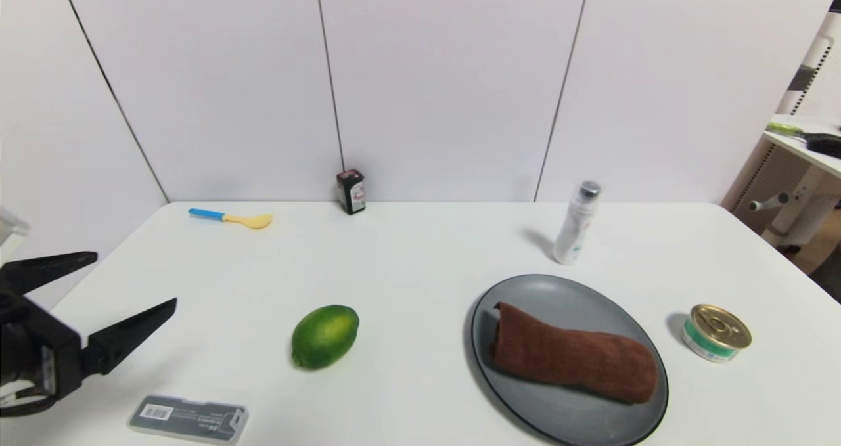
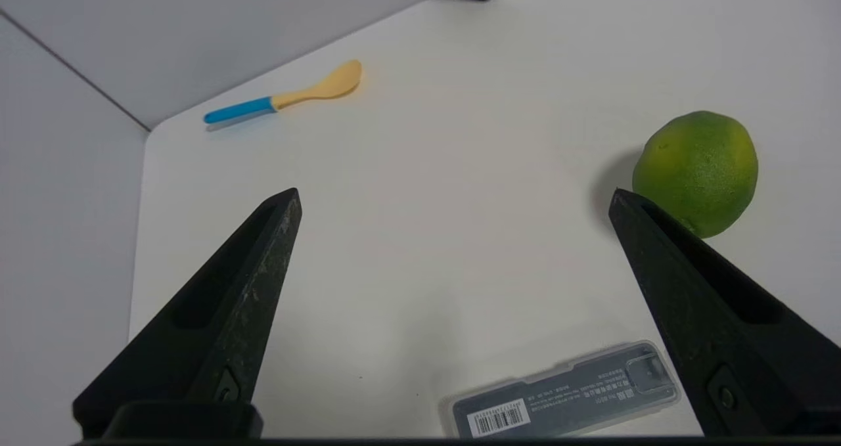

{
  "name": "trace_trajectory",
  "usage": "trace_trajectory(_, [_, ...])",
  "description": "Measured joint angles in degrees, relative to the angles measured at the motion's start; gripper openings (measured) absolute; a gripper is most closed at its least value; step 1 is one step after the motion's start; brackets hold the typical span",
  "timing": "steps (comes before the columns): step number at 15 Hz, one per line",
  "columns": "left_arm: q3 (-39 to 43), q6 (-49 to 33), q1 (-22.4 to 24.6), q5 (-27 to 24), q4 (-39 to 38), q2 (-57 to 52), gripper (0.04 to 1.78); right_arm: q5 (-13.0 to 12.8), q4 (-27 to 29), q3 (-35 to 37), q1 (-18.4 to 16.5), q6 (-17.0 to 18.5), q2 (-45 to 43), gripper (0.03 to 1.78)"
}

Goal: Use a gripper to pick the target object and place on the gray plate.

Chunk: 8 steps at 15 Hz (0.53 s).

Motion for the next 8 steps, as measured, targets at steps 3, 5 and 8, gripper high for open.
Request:
trace_trajectory(3, [8.94, -2.36, 1.63, 0.07, -1.99, -13.06, 1.69, -0.02, 0.0, 0.0, 0.0, 0.0, -0.01, 1.71])
trace_trajectory(5, [13.59, -4.85, 2.08, 1.05, -1.4, -21.21, 1.69, 0.0, 0.0, 0.0, 0.0, 0.0, 0.0, 1.71])
trace_trajectory(8, [19.63, -7.85, 2.19, 7.24, 0.3, -33.04, 1.69, -0.05, 0.02, 0.0, 0.0, -0.01, 0.0, 1.71])
